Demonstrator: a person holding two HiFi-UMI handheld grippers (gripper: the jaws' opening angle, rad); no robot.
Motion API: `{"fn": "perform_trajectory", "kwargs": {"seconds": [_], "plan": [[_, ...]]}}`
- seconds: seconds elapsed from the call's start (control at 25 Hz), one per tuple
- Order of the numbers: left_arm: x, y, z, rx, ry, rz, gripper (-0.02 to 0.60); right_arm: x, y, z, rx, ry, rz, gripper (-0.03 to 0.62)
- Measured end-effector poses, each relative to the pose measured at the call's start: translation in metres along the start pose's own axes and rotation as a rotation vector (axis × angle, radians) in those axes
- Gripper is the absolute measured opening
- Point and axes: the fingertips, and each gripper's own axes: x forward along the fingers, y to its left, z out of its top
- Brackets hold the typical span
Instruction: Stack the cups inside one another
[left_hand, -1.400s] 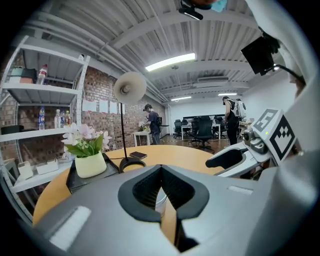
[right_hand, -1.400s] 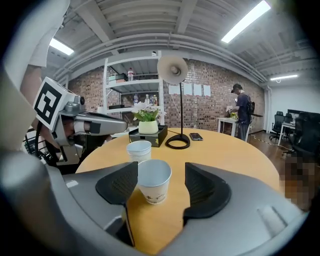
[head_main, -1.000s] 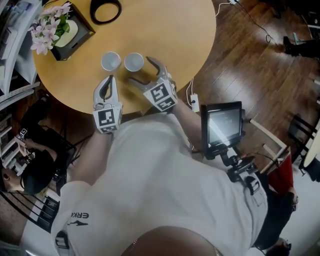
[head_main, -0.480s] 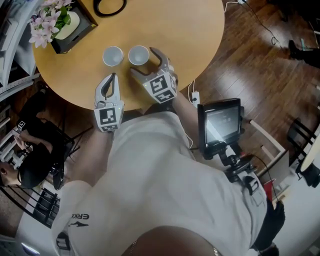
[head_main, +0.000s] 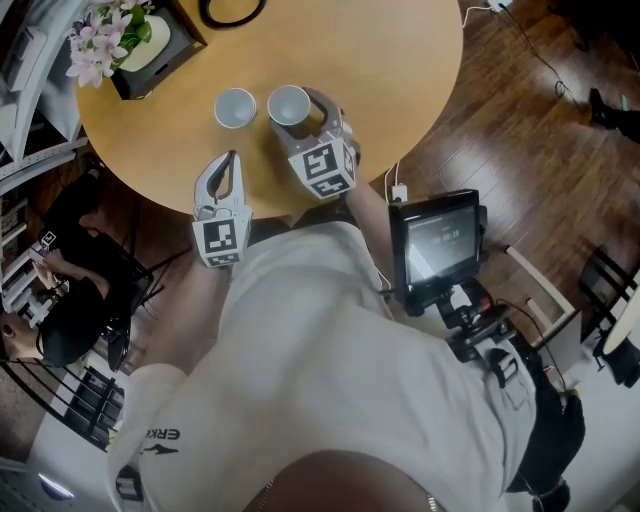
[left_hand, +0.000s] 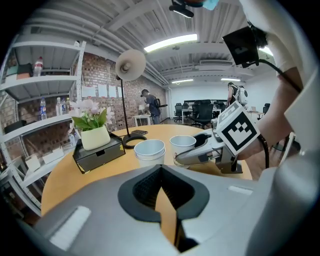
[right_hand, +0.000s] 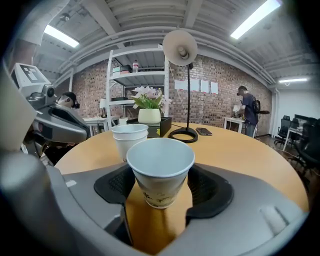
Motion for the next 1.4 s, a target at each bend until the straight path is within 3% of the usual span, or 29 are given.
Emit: {"fn": "perform_trajectory", "kwargs": {"seconds": [0.36,0.76,1.12,1.4], "plan": [[-0.004,-0.002,0.018,0.018,-0.045,-0.007,0.002,-0.022,-0.01,0.028,-0.016,-0.055,-0.05,0.339],[-0.026,0.014,0.052,-0.012,-0.145,0.028,0.002,-0.068,-0.008,0.115,-0.066,-0.205,-0.107,0.339],[-0.049,0.048,0.09,-0.061,-0.294,0.092,0.002,-0.097,0.015,0.208,-0.165,-0.369,-0.116,0.337],[-0.065,0.07,0.102,-0.052,-0.353,0.105,0.002,-0.1,0.036,0.24,-0.2,-0.424,-0.127,0.337]]}}
